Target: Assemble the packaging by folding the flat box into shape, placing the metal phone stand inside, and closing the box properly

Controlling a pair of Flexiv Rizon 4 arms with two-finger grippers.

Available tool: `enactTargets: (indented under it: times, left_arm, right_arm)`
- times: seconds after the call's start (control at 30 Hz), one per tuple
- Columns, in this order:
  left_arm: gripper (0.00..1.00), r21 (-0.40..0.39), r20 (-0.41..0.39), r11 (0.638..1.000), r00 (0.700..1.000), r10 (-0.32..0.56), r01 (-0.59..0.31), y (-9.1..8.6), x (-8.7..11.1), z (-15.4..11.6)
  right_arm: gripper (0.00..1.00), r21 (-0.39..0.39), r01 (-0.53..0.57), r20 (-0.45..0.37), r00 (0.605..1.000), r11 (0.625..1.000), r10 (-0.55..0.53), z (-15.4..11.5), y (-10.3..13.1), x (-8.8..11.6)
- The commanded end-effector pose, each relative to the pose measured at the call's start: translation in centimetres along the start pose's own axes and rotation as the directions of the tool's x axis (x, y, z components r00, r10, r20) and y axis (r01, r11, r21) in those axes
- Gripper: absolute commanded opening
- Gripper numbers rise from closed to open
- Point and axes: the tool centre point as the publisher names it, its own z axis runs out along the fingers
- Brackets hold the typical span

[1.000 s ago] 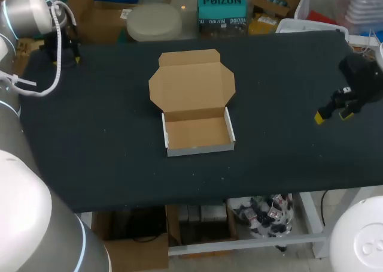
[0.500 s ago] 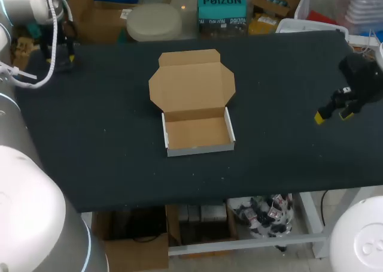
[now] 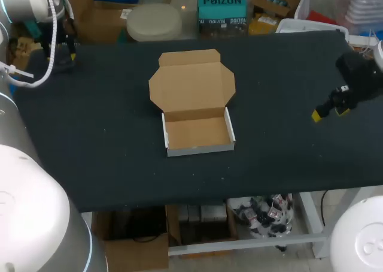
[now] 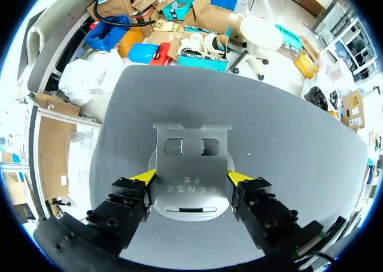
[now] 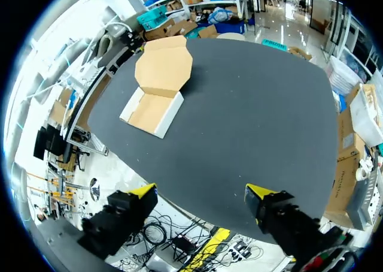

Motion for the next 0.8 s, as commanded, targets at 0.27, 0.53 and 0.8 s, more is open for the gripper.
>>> enactTargets:
  times: [0.27, 0.53, 0.8]
  left_arm:
    - [0.00, 0.086, -0.035, 0.990, 0.993, 0.111, -0.108, 6.2, -0.1, -4.6]
    - [0.00, 0.112, -0.065, 0.972, 0.974, 0.217, -0.209, 9.0, 0.3, -6.2]
    - [0.00, 0.125, -0.065, 0.953, 0.956, 0.286, -0.277, 11.8, 0.8, -7.6]
  right_arm:
    - [1.00, -0.186, 0.294, -0.059, 0.949, 0.938, -0.309, 0.0, -0.3, 0.0]
    - [1.00, -0.273, 0.479, -0.102, 0.848, 0.834, -0.521, 0.5, -0.5, -0.5]
    - [1.00, -0.320, 0.607, -0.117, 0.736, 0.727, -0.666, 0.8, -1.1, -0.6]
